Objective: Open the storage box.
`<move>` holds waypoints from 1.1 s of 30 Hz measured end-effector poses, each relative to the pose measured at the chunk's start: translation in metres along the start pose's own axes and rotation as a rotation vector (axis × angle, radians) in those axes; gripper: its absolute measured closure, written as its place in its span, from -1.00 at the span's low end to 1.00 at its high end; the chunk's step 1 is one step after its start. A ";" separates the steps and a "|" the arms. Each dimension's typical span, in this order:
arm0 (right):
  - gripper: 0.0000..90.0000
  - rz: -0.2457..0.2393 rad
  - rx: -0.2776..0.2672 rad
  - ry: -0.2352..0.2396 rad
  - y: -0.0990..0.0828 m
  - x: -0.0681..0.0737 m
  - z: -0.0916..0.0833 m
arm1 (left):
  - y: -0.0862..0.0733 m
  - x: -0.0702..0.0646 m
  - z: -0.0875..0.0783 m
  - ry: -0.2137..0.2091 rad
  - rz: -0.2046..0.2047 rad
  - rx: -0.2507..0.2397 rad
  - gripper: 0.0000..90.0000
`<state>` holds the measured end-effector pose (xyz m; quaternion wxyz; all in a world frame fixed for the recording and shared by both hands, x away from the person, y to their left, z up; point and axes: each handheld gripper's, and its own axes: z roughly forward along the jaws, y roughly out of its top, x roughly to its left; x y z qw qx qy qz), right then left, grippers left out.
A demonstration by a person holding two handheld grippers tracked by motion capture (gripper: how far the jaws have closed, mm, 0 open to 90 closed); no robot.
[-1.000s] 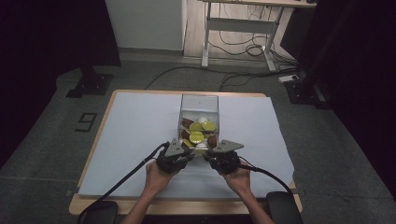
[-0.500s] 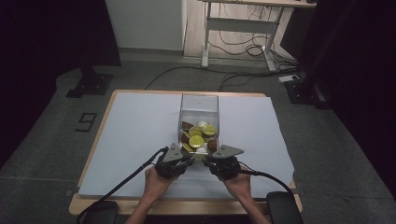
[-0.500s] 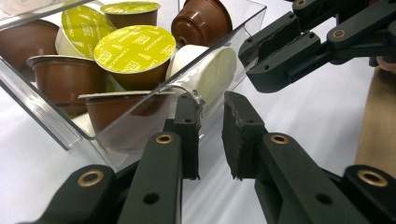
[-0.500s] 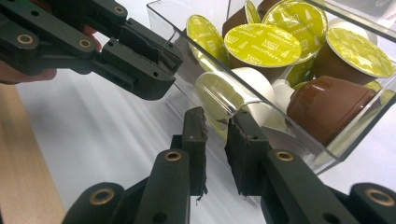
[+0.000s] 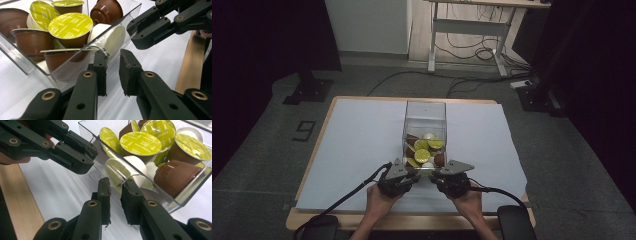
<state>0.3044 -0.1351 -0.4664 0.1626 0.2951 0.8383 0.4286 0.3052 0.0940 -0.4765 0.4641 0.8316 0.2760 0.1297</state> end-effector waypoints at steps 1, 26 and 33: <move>0.70 0.003 0.000 0.002 0.000 0.000 0.000 | 0.000 0.000 0.000 -0.004 -0.004 0.000 0.69; 0.62 0.011 0.016 0.017 -0.009 -0.012 -0.018 | -0.012 0.006 -0.017 -0.008 0.003 0.047 0.61; 0.56 0.007 0.025 0.004 -0.013 -0.018 -0.026 | -0.018 0.014 -0.026 0.004 -0.009 0.062 0.60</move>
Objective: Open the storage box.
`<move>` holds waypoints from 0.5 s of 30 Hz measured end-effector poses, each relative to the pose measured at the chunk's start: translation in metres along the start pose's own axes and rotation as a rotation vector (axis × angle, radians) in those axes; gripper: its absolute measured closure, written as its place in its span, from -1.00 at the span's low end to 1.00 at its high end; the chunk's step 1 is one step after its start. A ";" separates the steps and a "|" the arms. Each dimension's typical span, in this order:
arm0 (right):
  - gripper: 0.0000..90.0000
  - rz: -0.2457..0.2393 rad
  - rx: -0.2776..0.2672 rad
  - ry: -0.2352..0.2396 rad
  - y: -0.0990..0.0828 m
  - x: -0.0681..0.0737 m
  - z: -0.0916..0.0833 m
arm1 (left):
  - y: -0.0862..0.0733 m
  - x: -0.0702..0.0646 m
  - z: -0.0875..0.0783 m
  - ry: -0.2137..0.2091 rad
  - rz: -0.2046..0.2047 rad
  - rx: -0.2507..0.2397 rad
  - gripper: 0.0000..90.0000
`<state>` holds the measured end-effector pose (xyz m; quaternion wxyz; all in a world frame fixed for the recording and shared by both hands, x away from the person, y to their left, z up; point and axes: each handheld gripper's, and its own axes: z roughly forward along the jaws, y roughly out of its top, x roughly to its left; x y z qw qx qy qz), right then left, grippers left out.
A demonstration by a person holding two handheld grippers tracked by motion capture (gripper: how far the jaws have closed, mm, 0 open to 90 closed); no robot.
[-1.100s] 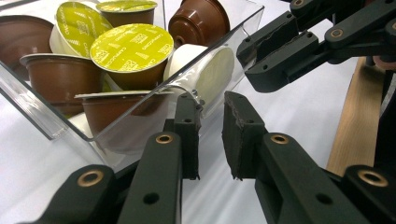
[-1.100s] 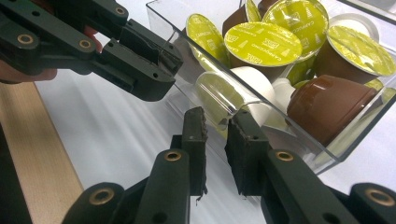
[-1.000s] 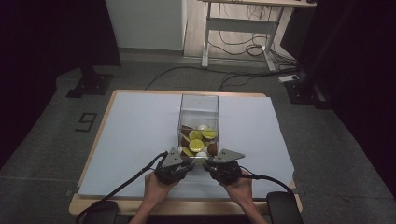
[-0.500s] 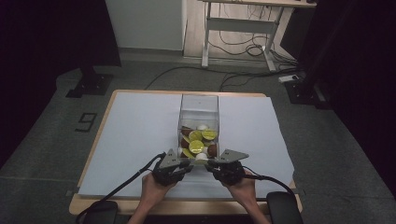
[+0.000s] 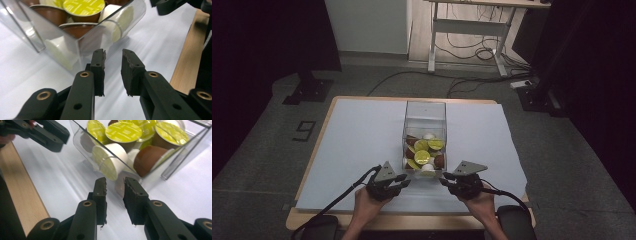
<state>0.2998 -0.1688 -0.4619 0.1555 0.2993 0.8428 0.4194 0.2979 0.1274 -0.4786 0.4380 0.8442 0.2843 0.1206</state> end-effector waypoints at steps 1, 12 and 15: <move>0.55 0.004 0.001 -0.005 -0.001 -0.001 -0.001 | -0.001 0.002 -0.002 0.005 -0.004 0.000 0.60; 0.39 0.030 0.002 -0.028 -0.004 -0.014 -0.010 | -0.008 0.019 -0.017 0.046 -0.033 0.010 0.47; 0.31 0.034 0.000 -0.046 -0.004 -0.021 -0.013 | -0.010 0.025 -0.019 0.056 -0.043 0.010 0.40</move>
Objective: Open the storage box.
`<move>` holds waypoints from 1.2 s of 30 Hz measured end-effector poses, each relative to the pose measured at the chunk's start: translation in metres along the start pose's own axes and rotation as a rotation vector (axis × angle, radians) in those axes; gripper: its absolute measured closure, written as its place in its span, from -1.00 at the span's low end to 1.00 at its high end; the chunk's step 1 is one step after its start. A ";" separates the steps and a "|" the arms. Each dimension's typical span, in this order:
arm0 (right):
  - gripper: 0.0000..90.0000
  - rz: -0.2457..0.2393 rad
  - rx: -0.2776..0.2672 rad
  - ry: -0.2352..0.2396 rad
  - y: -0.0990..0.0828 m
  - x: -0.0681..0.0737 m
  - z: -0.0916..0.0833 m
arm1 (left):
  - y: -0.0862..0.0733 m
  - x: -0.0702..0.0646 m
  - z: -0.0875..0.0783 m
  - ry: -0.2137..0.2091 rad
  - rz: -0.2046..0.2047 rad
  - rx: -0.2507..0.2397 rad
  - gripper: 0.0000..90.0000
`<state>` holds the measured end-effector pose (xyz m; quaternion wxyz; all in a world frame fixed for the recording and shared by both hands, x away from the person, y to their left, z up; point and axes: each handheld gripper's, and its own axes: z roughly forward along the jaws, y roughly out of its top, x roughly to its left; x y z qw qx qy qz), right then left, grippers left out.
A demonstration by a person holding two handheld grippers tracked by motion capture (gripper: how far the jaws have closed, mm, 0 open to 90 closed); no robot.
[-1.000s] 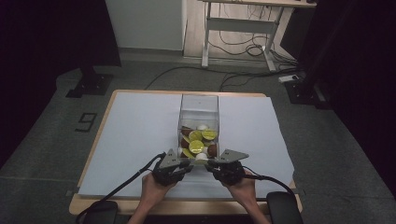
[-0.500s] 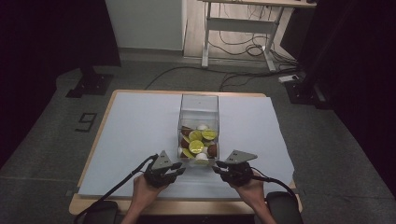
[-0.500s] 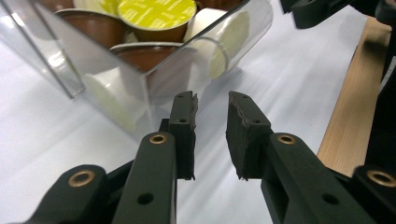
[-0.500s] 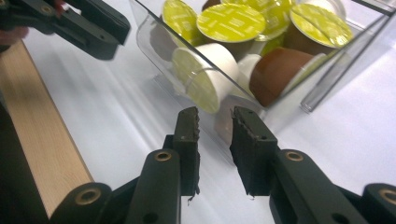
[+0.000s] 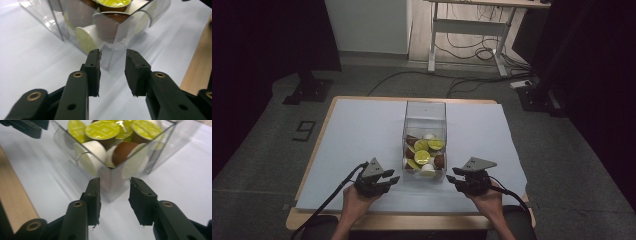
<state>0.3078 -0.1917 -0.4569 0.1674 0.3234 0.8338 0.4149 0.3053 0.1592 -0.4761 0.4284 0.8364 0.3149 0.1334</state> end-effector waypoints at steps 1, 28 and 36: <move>0.31 0.002 0.001 -0.005 0.000 -0.002 -0.001 | 0.000 0.002 -0.001 0.001 -0.004 -0.002 0.38; -0.61 0.067 0.076 -0.160 -0.013 -0.051 0.013 | -0.014 0.049 0.010 0.112 -0.098 0.047 -0.68; -0.72 0.121 0.097 -0.164 -0.027 -0.062 0.021 | -0.026 0.059 0.017 0.103 -0.136 0.084 -0.81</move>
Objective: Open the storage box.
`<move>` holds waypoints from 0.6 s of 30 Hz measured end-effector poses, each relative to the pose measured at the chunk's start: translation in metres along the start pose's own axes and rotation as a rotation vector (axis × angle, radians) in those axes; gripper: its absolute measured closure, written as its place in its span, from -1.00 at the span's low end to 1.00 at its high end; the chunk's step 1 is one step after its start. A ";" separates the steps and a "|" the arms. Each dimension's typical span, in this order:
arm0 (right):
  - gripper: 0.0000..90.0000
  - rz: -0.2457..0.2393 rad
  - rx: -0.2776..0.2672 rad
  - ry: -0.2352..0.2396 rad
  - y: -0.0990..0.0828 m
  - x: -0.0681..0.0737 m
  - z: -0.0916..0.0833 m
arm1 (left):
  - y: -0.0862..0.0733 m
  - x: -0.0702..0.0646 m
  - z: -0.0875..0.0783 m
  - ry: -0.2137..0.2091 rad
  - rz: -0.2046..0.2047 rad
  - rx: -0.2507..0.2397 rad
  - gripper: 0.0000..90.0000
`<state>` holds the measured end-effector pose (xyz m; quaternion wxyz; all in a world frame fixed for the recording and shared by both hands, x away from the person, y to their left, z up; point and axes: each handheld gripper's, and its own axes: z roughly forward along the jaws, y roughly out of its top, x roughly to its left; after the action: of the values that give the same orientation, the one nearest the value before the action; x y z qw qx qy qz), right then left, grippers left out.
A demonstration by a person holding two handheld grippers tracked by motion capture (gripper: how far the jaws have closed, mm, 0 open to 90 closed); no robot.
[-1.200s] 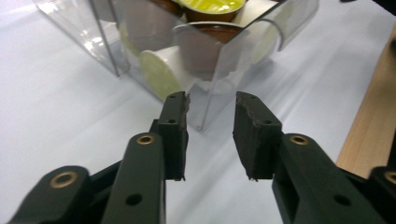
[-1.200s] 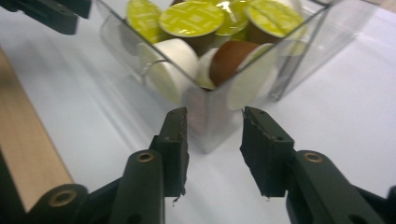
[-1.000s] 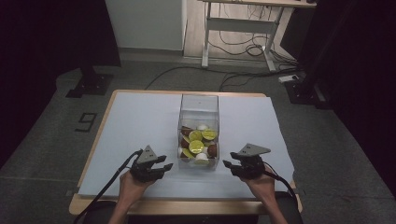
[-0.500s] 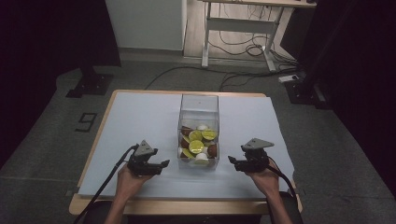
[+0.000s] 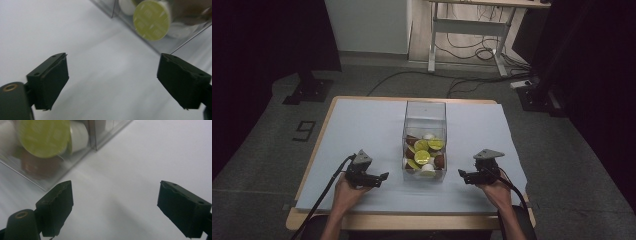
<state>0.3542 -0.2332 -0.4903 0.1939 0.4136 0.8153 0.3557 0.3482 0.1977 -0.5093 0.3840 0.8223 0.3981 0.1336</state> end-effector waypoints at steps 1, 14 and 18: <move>-0.72 0.000 0.000 0.000 0.000 0.000 0.000 | 0.000 0.000 0.000 0.000 0.000 0.000 -0.84; -0.98 -0.027 0.120 -0.002 -0.016 -0.006 0.020 | -0.006 0.002 0.015 0.050 0.018 0.104 -1.00; -0.99 -0.018 0.130 0.018 -0.018 -0.006 0.022 | -0.008 0.000 0.018 0.075 0.045 0.118 -1.00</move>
<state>0.3620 -0.2361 -0.5182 0.1625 0.4147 0.8422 0.3038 0.3531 0.1917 -0.5273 0.3164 0.8467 0.4009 0.1492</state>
